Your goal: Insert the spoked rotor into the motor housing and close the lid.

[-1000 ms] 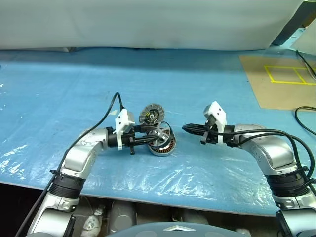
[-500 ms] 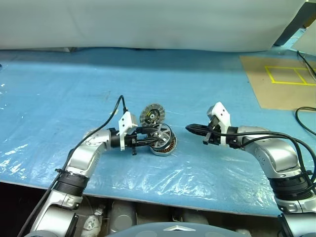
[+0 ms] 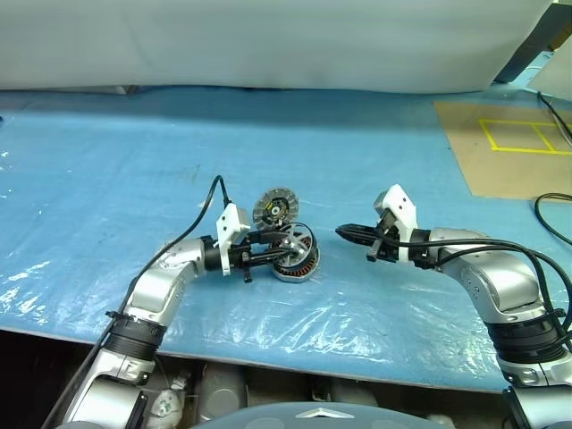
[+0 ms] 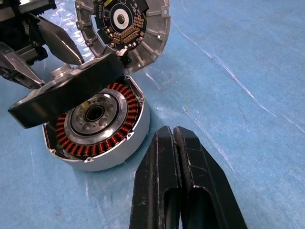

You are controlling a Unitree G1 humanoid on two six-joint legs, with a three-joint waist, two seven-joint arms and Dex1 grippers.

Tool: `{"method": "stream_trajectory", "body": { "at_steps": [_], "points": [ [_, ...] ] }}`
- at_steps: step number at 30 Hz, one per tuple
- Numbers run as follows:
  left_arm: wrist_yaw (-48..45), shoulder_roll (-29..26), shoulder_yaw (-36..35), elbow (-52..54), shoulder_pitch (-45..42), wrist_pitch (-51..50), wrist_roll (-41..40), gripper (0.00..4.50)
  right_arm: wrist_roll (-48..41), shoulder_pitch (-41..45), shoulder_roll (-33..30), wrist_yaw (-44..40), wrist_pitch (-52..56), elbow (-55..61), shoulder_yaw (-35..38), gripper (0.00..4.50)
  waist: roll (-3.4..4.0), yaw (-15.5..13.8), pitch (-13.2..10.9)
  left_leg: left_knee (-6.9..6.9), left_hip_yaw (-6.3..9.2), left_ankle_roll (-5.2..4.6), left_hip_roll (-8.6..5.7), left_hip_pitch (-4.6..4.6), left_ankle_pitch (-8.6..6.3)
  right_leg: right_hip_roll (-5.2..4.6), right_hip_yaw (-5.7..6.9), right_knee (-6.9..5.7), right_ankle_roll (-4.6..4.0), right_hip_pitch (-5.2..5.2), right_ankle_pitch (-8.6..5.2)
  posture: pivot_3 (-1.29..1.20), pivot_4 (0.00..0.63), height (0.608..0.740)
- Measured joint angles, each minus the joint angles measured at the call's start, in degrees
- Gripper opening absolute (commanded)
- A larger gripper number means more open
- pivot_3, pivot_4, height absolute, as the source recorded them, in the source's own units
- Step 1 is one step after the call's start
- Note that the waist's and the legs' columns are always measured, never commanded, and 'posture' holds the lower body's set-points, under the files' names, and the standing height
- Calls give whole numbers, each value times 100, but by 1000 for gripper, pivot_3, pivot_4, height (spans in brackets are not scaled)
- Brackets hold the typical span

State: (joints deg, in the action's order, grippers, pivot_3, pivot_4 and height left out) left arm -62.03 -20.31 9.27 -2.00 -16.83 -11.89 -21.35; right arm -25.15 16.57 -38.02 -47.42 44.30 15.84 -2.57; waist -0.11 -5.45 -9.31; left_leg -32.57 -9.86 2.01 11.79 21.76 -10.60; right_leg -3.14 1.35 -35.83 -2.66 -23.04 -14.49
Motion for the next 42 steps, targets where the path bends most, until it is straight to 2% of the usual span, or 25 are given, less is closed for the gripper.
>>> {"method": "stream_trajectory", "body": {
  "at_steps": [22,37,42],
  "points": [
    [355,-160,-1,471,111,-337,10,1334,76,30,-5,-52,-7,-44,-58,0,0,2,0,-3,0,0,0,0,0,0,-1,0,-1,0,0,0,150,740],
    [231,-140,40,238,146,-41,111,1334,149,27,-1,-24,-21,-83,-96,0,1,2,0,-5,0,-1,0,-1,0,0,-1,-1,0,2,0,0,150,740],
    [118,-261,108,208,150,-33,135,2931,164,26,-1,-23,-23,-96,-104,0,1,3,1,-5,0,-1,0,-2,0,0,-1,-2,0,2,0,0,150,740]
  ]
}}
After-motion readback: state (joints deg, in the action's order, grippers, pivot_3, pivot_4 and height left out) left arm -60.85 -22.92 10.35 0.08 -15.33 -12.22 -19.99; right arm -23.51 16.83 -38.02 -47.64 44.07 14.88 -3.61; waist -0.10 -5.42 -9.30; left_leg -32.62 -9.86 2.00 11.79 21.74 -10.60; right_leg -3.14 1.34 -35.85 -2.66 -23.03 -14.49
